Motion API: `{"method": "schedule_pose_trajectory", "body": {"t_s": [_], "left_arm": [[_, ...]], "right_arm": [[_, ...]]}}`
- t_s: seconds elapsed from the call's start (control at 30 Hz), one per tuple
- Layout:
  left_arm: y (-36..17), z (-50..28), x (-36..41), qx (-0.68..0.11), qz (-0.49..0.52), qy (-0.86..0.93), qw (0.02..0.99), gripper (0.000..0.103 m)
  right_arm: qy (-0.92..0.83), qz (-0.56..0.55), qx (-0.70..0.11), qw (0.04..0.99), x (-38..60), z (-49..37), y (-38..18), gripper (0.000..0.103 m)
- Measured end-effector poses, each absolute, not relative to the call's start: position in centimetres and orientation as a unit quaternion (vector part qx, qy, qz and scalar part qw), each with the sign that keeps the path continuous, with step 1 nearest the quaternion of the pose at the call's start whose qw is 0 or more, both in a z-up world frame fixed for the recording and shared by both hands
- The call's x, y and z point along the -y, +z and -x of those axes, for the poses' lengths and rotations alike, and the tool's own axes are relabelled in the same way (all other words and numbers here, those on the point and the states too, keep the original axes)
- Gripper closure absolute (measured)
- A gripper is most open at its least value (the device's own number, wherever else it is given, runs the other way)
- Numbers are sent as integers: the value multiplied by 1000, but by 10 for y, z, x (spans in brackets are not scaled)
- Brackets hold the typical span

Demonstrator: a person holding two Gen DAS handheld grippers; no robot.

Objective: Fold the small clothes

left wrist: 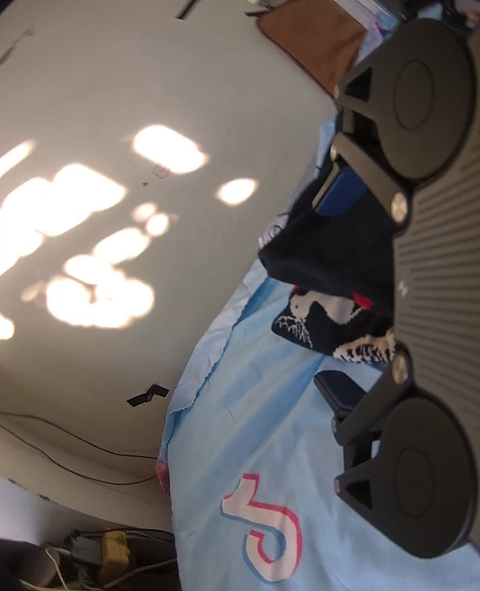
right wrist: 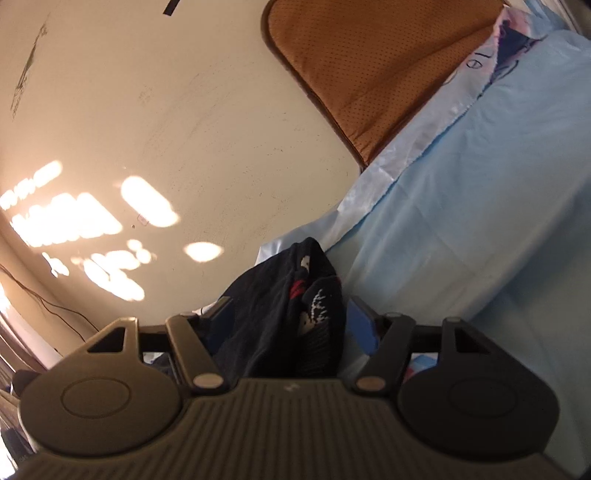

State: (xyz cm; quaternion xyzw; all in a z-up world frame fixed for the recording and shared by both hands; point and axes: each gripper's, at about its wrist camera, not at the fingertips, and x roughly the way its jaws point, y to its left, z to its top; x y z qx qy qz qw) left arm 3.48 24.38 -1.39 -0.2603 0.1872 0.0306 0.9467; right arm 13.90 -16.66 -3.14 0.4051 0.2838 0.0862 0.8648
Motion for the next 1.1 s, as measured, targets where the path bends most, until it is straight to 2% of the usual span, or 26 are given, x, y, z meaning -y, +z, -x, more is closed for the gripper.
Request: {"method": "schedule_pose_trajectory", "body": {"t_s": [0.07,0.23,0.37,0.43,0.5,0.57,0.63,0.73,0.83,0.93,0.97,1.0,1.1], "left_arm": [[0,-30,-243,-163,280,2,946,10],[23,-62,-189,-186,186,-86,961,10],[-1,-112,-166,-242,168,-92,951,21],[-19,-135,-179,-284,173,-38,942,34],[-32,-143,-194,-280,165,-8,946,82],[-39,-148,-217,-290,220,12,931,97],[-42,-144,-227,-284,249,-6,926,97],[-40,-141,-223,-277,236,-9,931,97],[-34,-132,-219,-266,232,-19,936,90],[-24,-108,-206,-253,221,-35,941,66],[-17,-98,-200,-248,211,-40,945,49],[-10,-90,-193,-244,201,-44,948,39],[8,-75,-178,-237,187,-81,950,34]], "right_arm": [[86,-421,-287,856,170,-140,-34,33],[92,-413,-292,857,168,-141,-32,33],[95,-416,-292,856,170,-142,-33,33],[97,-416,-292,856,170,-142,-33,33],[98,-417,-292,855,170,-142,-34,33],[100,-417,-293,855,170,-143,-34,33],[103,-417,-293,854,170,-144,-34,33],[105,-420,-292,853,171,-144,-35,33],[101,-422,-294,852,172,-142,-34,33],[77,-379,-326,862,161,-132,-24,33],[77,-373,-332,863,157,-127,-22,33],[81,-375,-336,860,155,-119,-21,32],[77,-386,-345,852,150,-108,-19,32]]}}
